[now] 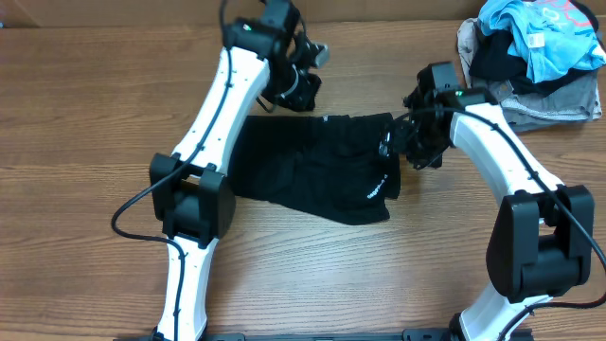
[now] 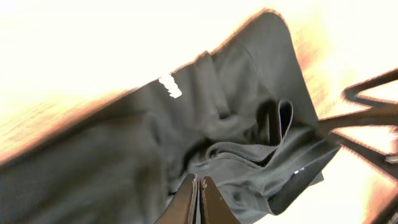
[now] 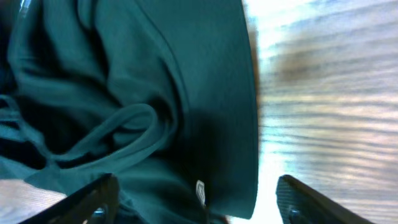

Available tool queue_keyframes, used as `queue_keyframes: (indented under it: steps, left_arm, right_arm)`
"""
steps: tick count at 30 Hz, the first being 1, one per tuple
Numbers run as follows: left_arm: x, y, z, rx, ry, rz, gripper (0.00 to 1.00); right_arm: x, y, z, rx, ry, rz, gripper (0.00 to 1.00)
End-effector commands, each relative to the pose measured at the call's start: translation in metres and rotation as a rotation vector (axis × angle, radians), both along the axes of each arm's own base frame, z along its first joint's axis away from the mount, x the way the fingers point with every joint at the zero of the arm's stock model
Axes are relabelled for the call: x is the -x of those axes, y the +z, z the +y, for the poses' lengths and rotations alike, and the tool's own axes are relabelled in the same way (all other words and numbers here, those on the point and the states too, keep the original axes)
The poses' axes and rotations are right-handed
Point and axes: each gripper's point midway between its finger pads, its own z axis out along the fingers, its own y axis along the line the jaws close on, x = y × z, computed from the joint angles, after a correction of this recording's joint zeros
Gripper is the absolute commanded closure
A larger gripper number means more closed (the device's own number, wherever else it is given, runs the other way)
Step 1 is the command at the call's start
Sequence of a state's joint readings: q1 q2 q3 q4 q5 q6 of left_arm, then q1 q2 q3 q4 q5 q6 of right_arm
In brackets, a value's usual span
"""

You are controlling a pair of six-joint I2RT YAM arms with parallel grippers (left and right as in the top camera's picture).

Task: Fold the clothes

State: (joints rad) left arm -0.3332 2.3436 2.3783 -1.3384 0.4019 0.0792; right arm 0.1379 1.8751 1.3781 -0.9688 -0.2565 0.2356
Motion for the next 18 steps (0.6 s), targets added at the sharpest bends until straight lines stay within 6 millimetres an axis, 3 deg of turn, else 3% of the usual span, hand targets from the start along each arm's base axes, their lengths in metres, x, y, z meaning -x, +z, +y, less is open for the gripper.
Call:
queue_keyframes:
  steps: [1, 4, 8, 13, 15, 16, 17, 18]
  left_arm:
    - [-0.024, 0.025, 0.035, -0.045, 0.085, -0.082, 0.93]
    - [-0.032, 0.035, 0.058, -0.08, 0.132, -0.11, 0.91]
    - [-0.034, 0.033, 0.085, -0.121, 0.183, -0.093, 0.87]
    - [-0.026, 0.029, 0.104, -0.138, 0.212, -0.039, 0.85]
    - [-0.024, 0.029, 0.107, -0.141, 0.217, -0.028, 0.84]
    - [-0.024, 0.028, 0.108, -0.142, 0.218, -0.025, 0.84]
    - [-0.023, 0.028, 0.108, -0.143, 0.218, -0.022, 0.84]
    - [-0.023, 0.028, 0.108, -0.144, 0.218, -0.019, 0.83]
  right_arm:
    - [0.011, -0.019, 0.001, -0.019, 0.003, 0.024, 0.12]
    - [0.013, -0.032, 0.002, -0.034, 0.004, 0.011, 0.07]
    - [0.017, -0.045, 0.004, -0.06, 0.002, 0.003, 0.07]
    - [0.018, -0.049, 0.008, -0.117, 0.032, -0.019, 0.16]
    - [0.018, -0.048, 0.014, -0.151, 0.059, -0.031, 0.3]
    - [0.019, -0.047, 0.015, -0.159, 0.067, -0.034, 0.42]
    - [0.019, -0.048, 0.015, -0.161, 0.067, -0.032, 0.63]
    - [0.02, -0.047, 0.016, -0.168, 0.067, -0.031, 0.78]
